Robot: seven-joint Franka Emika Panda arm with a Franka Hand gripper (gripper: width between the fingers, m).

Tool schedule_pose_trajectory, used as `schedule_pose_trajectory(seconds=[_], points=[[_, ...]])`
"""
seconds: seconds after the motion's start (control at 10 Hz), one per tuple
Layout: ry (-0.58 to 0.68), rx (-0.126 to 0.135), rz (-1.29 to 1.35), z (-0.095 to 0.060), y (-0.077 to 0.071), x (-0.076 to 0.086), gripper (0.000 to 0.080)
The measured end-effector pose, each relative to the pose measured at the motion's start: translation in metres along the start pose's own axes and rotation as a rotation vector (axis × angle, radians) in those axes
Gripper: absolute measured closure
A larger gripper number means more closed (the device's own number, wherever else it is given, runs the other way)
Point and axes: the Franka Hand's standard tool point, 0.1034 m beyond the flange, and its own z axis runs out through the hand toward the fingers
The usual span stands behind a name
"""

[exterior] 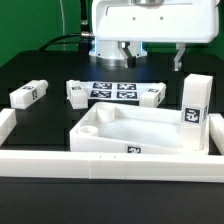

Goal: Assemble desk

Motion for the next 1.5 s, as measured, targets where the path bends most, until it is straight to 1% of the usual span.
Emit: schedule_pose_trajectory(seconds=[0.3, 0.4, 0.5, 0.6, 0.7, 0.8, 0.9, 1.0, 1.2, 1.3, 1.4, 1.5], points=[[-0.016, -0.004, -0.004, 0.0, -0.001, 0.001, 0.015], [-0.045, -0.01, -0.013, 0.001, 0.002, -0.001, 0.015], [-0.125, -0.011, -0.023, 0.004, 0.009, -0.004, 0.015], [-0.164, -0.02, -0.02, 0.01, 0.015, -0.005, 0.015], [-0.201, -0.031, -0.022, 0.016, 0.019, -0.012, 0.015], [-0.27, -0.048, -0.009, 0.023, 0.021, -0.022, 0.015], [-0.326, -0.061, -0.009, 0.027, 0.021, -0.025, 0.015], [-0.37, -0.066, -0.012, 0.026, 0.023, -0.022, 0.015], [-0.519, -0.093, 0.003, 0.026, 0.03, -0.024, 0.015], [-0.571, -0.086, -0.053, 0.029, 0.031, -0.026, 0.015], [-0.614, -0.076, -0.118, 0.035, 0.032, -0.031, 0.015], [-0.711, -0.045, -0.174, 0.034, 0.032, -0.035, 0.015]])
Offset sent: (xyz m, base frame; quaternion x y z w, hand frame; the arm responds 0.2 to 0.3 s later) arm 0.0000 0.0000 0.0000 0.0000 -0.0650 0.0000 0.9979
